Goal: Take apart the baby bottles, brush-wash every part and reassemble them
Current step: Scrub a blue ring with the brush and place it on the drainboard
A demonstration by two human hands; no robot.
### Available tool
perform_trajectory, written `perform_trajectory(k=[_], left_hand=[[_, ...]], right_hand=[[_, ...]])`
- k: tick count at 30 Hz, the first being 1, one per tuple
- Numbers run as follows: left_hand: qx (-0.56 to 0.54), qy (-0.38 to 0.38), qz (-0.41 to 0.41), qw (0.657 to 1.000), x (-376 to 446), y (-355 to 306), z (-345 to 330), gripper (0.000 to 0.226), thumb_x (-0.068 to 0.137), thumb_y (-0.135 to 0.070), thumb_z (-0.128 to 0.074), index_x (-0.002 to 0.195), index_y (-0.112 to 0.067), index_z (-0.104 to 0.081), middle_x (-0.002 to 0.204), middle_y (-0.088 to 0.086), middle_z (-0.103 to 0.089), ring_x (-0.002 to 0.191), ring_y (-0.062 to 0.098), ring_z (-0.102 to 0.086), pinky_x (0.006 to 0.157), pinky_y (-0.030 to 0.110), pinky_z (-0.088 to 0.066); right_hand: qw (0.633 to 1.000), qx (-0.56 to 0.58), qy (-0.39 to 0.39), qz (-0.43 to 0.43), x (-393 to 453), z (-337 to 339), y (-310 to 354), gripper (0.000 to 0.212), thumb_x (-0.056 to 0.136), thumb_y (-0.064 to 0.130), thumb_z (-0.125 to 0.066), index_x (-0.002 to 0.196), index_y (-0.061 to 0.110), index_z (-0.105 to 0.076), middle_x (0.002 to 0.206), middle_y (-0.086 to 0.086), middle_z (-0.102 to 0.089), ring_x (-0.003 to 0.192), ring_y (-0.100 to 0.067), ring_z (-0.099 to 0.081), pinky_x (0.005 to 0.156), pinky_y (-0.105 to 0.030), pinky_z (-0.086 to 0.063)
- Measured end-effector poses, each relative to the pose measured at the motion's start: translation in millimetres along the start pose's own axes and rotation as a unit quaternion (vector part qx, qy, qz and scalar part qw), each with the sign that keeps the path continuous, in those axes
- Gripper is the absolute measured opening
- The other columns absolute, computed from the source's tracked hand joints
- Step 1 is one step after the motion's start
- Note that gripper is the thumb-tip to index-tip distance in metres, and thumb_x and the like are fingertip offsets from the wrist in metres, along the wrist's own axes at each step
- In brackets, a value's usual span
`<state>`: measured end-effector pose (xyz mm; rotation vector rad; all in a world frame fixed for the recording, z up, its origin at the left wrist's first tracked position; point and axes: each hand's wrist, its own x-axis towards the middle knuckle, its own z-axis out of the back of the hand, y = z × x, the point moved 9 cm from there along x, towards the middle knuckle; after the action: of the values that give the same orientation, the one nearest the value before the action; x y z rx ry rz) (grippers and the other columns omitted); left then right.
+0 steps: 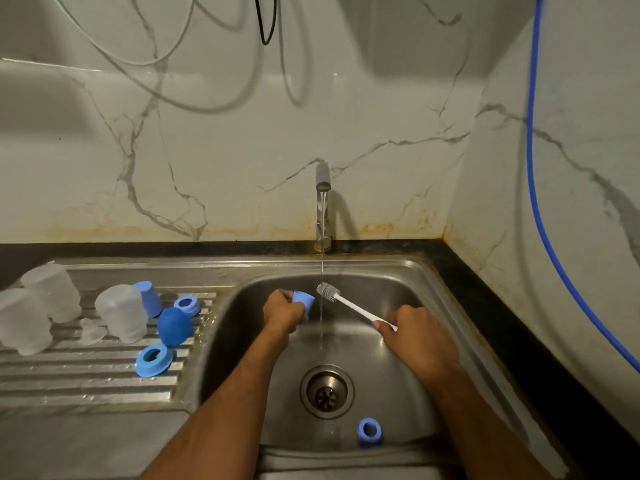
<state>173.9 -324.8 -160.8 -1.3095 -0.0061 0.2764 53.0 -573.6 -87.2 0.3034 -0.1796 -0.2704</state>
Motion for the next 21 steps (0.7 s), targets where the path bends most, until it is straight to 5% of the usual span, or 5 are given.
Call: perform_trajectory(k=[4,7,11,18,21], left_hand=[[0.084,0.016,-0.078,0.993,8.8,-6.2,-4.8,0.042,0.074,0.006,-0.081,0.101,-0.016,-0.058,0.099,0.004,-0.063,0.085,0.014,-0.061,0.066,0.027,-0.058],[0.096,0.006,-0.111,0.989,7.9,-5.6,-5.2,0.049,0.073,0.005,-0.082,0.115,-0.014,-0.065,0.117,0.007,-0.065,0.103,0.016,-0.060,0.091,0.036,-0.056],[0.107,-0.017,-0.132,0.985,5.9,-10.5,6.9,0.051,0.081,0.006,-0.075,0.128,-0.010,-0.063,0.127,0.010,-0.064,0.117,0.022,-0.060,0.101,0.037,-0.051],[0.102,0.051,-0.193,0.974,-1.8,-27.1,-2.9,0.029,0.084,0.005,-0.071,0.102,-0.018,-0.068,0.101,-0.006,-0.065,0.094,0.005,-0.059,0.076,0.015,-0.048],[0.066,0.103,-0.190,0.974,-2.7,-26.4,-15.2,0.030,0.084,0.005,-0.072,0.107,-0.014,-0.072,0.110,0.000,-0.069,0.102,0.011,-0.062,0.089,0.029,-0.056]], right_hand=[[0.999,0.032,-0.014,0.003,4.9,5.3,-7.7,0.034,0.100,0.049,-0.058,0.105,0.020,-0.073,0.090,0.001,-0.070,0.079,-0.012,-0.063,0.071,-0.028,-0.048],[0.999,0.040,0.003,0.013,1.0,-1.3,-16.0,0.034,0.098,0.052,-0.058,0.097,0.022,-0.076,0.084,0.004,-0.070,0.077,-0.009,-0.064,0.071,-0.028,-0.051],[0.998,0.043,0.021,0.038,-1.1,-11.6,-9.4,0.039,0.094,0.056,-0.063,0.086,0.021,-0.077,0.073,0.004,-0.069,0.069,-0.007,-0.064,0.069,-0.028,-0.053],[0.996,0.040,0.037,0.067,-2.9,-12.9,5.8,0.035,0.096,0.054,-0.062,0.099,0.023,-0.078,0.080,0.005,-0.071,0.072,-0.006,-0.063,0.067,-0.025,-0.050],[0.996,0.029,0.026,0.076,-2.7,-14.1,12.5,0.035,0.098,0.054,-0.058,0.105,0.025,-0.076,0.081,0.006,-0.069,0.071,-0.007,-0.062,0.065,-0.024,-0.048]])
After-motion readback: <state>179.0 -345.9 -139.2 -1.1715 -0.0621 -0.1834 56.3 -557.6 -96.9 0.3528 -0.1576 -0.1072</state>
